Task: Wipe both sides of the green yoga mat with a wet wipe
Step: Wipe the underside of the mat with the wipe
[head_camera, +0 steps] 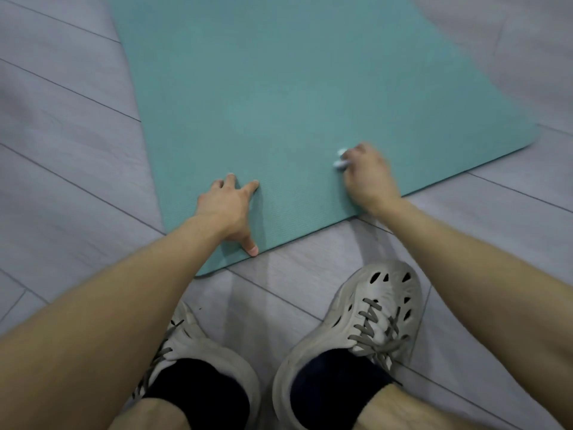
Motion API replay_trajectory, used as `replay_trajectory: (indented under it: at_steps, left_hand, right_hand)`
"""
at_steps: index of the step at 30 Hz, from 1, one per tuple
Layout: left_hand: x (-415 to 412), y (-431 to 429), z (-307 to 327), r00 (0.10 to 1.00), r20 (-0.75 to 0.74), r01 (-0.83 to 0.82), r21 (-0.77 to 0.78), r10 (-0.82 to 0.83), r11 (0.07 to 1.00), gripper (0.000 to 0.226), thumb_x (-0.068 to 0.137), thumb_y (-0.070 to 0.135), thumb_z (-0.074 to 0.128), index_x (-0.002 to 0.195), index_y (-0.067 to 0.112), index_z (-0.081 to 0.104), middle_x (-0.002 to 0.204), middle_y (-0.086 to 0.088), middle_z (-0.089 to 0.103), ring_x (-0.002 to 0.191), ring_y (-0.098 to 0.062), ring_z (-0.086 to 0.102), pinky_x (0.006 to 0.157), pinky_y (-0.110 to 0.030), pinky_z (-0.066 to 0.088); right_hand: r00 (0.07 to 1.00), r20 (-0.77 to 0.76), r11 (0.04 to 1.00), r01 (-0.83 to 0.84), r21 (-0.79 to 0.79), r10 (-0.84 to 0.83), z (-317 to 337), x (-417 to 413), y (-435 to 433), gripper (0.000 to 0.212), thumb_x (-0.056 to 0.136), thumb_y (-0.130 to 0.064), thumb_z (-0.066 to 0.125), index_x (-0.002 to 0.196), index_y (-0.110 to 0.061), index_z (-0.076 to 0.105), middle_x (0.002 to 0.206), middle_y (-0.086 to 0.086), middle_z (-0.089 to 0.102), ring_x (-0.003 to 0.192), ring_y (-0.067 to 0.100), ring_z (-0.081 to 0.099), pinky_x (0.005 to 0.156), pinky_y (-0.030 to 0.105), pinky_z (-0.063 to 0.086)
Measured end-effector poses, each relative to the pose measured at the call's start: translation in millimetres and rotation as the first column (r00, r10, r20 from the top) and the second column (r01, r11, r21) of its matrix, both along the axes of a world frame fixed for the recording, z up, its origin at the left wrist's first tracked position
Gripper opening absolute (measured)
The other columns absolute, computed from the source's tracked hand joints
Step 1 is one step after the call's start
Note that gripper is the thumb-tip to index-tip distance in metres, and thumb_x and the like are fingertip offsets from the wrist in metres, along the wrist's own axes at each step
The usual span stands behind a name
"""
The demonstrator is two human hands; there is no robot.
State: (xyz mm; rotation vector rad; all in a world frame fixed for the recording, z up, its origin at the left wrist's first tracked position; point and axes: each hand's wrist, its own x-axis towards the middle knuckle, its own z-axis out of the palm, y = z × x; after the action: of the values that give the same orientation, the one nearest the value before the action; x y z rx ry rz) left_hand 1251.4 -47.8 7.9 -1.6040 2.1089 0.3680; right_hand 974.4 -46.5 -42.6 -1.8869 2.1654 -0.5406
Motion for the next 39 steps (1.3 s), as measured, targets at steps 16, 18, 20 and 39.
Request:
replay_trajectory:
  at_steps: [16, 18, 20, 39]
  left_hand:
    - [7, 17, -13, 0.934, -0.085, 0.331, -0.164, -0.348, 0.929, 0.08, 0.071, 0.044, 0.073, 0.147, 0.036, 0.05, 0.15, -0.001, 0.051, 0.138, -0.026, 0.051, 0.114, -0.057, 0.039]
    - [28, 0, -12, 0.955, -0.07, 0.269, -0.192, -0.287, 0.944, 0.065, 0.075, 0.031, 0.069, 0.138, 0.033, 0.056, 0.139, 0.001, 0.059, 0.124, -0.028, 0.062, 0.103, -0.051, 0.051]
    - [49, -21, -14, 0.976, -0.067, 0.192, -0.205, -0.209, 0.96, 0.06, 0.077, 0.024, 0.069, 0.135, 0.032, 0.057, 0.133, 0.001, 0.061, 0.116, -0.031, 0.065, 0.091, -0.047, 0.057]
    - [23, -186, 105, 0.868, -0.012, 0.489, 0.191, -0.496, 0.851, 0.051, 0.095, 0.051, 0.07, 0.14, 0.032, 0.057, 0.135, 0.001, 0.056, 0.118, -0.024, 0.06, 0.09, -0.034, 0.048]
  right_hand:
    - [0.902, -0.171, 0.917, -0.378, 0.126, 0.396, 68, 4, 100, 0.018, 0.106, -0.017, 0.05, 0.12, -0.027, 0.055, 0.122, 0.0, 0.052, 0.084, 0.034, 0.061, 0.072, 0.045, 0.054]
    - [0.906, -0.174, 0.921, -0.368, 0.126, 0.386, 68, 8, 91, 0.02, 0.104, -0.013, 0.05, 0.116, -0.028, 0.054, 0.122, -0.002, 0.05, 0.081, 0.031, 0.059, 0.069, 0.043, 0.053]
    - [0.907, -0.154, 0.919, -0.379, 0.106, 0.392, 64, 16, 74, 0.021, 0.1, -0.011, 0.051, 0.113, -0.027, 0.053, 0.119, -0.002, 0.05, 0.081, 0.03, 0.059, 0.069, 0.043, 0.054]
    - [0.851, 0.07, 0.833, -0.523, 0.178, 0.52, 116, 37, -120, 0.012, 0.098, -0.027, 0.065, 0.104, -0.018, 0.063, 0.105, 0.001, 0.057, 0.083, 0.027, 0.059, 0.073, 0.037, 0.047]
